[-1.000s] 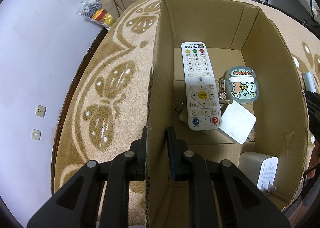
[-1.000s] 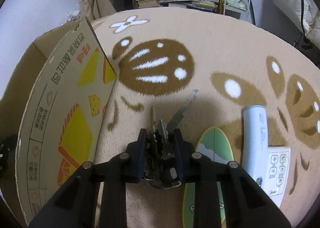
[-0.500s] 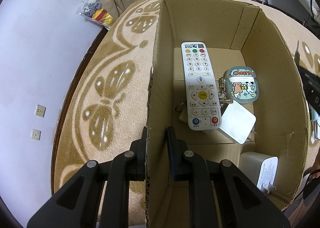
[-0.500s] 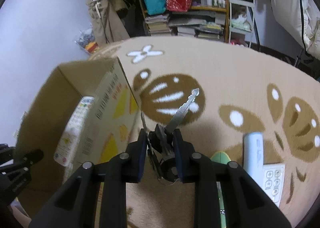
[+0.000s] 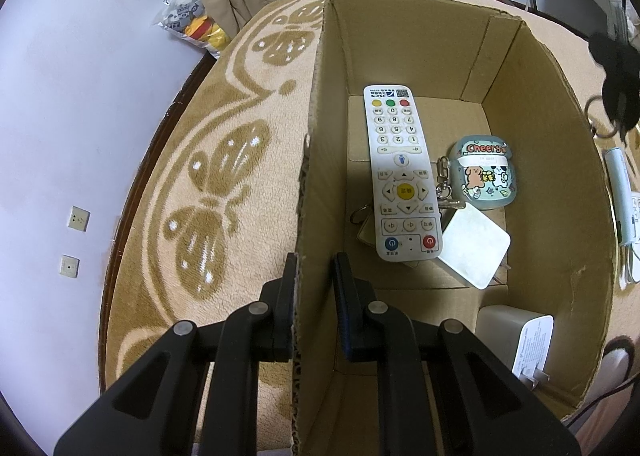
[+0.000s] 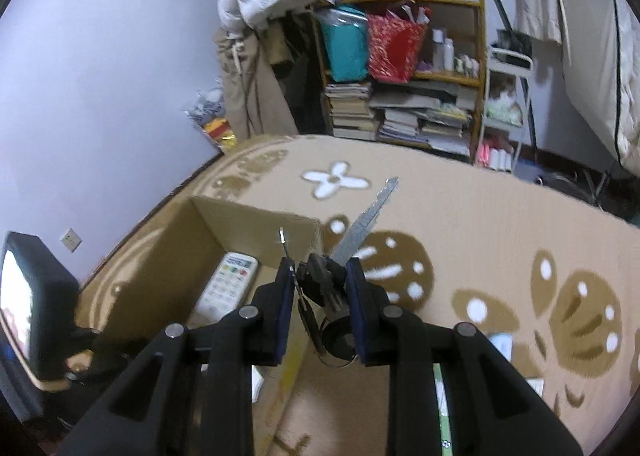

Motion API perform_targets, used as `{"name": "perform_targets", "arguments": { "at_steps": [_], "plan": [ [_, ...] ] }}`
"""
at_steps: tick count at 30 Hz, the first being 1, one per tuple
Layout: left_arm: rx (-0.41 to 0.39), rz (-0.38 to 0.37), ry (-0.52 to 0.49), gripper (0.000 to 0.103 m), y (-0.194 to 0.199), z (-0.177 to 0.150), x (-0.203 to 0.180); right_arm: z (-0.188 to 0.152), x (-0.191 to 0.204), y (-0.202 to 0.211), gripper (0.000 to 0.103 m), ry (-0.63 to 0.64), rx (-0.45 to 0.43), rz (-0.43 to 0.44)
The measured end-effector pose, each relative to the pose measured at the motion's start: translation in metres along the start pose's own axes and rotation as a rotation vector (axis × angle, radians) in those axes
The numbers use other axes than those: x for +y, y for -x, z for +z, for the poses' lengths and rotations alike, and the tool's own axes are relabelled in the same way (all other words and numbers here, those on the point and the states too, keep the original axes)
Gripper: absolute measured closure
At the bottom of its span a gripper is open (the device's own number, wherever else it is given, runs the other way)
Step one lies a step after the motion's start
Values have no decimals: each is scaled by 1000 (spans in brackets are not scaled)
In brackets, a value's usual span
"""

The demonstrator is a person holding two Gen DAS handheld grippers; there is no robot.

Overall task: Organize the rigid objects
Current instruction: 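Carry the black key bunch into the box and release it with the right gripper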

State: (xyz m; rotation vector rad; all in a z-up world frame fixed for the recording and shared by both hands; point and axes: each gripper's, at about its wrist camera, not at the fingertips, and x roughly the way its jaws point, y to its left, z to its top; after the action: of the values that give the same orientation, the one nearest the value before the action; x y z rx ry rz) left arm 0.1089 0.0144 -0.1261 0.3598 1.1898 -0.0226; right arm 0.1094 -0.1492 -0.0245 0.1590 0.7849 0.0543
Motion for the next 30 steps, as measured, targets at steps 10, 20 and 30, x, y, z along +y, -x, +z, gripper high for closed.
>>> {"name": "perform_targets", "arguments": {
  "at_steps": [10,20,30],
  "plan": [
    [0,-7,4,88,1,-1,0,17,45,12,76,84,-59,107],
    [0,-16,8,88,2,-2,3,-2,47,-26,76,69,42,139],
    [1,-14,6,88,1,-1,3,-14,33,-42,76,34,78,119]
  ]
}}
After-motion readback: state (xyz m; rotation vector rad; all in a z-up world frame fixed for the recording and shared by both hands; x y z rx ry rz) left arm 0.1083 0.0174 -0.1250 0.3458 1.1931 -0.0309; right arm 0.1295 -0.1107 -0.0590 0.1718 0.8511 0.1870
